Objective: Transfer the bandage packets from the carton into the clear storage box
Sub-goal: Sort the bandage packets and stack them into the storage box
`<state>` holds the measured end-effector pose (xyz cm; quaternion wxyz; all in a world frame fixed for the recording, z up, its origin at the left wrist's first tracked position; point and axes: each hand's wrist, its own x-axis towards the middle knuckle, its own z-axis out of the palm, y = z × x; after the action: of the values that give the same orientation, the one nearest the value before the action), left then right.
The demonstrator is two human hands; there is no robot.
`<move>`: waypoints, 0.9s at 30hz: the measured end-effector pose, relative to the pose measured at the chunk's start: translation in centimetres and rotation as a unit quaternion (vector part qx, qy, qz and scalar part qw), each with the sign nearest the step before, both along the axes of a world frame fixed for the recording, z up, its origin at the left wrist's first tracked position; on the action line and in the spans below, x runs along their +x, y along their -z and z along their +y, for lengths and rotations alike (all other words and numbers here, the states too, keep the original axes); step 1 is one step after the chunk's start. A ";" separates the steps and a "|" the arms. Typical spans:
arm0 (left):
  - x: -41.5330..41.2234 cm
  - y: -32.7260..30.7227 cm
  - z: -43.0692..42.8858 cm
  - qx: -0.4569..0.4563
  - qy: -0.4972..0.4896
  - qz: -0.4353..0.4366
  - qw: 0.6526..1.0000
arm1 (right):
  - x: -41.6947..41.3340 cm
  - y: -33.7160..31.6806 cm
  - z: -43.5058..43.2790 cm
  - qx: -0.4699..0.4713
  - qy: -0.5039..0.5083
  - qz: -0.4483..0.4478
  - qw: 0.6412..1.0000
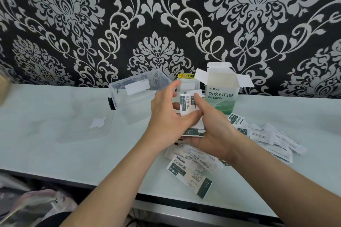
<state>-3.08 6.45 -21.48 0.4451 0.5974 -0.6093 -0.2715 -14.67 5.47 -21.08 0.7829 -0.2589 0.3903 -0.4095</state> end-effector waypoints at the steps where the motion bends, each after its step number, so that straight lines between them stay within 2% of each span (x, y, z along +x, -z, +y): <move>1: 0.4 -0.2 0.0 0.003 0.027 0.007 1.000 | -0.1 0.0 -0.1 -0.005 -0.006 0.005 1.000; 5: 1.7 -1.0 0.3 -0.001 0.096 -0.120 0.988 | -0.5 0.0 -0.4 -0.044 -0.037 0.043 0.997; 6: 1.8 -1.0 0.3 0.010 0.090 -0.105 0.990 | -0.5 0.0 -0.5 -0.062 -0.047 0.058 0.995; 9: 1.6 -1.0 0.0 0.050 0.064 0.057 0.995 | -0.4 0.1 -0.4 -0.101 -0.064 0.073 0.990; 14: 2.1 -0.7 -0.3 0.058 0.063 0.105 0.991 | -0.6 -0.1 -0.3 -0.106 -0.038 0.068 0.991; 20: 3.0 -1.0 -0.6 0.074 0.008 0.189 0.979 | -1.1 -0.6 -0.4 -0.105 -0.084 0.036 0.990; 27: 2.8 -1.2 -0.5 0.038 -0.064 0.206 0.976 | -0.8 -0.3 0.1 -0.162 -0.085 0.075 0.980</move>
<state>-0.26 5.98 -20.32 0.5543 0.5832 -0.4544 -0.3822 -15.47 5.53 -20.78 0.7310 -0.4448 0.3533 -0.3781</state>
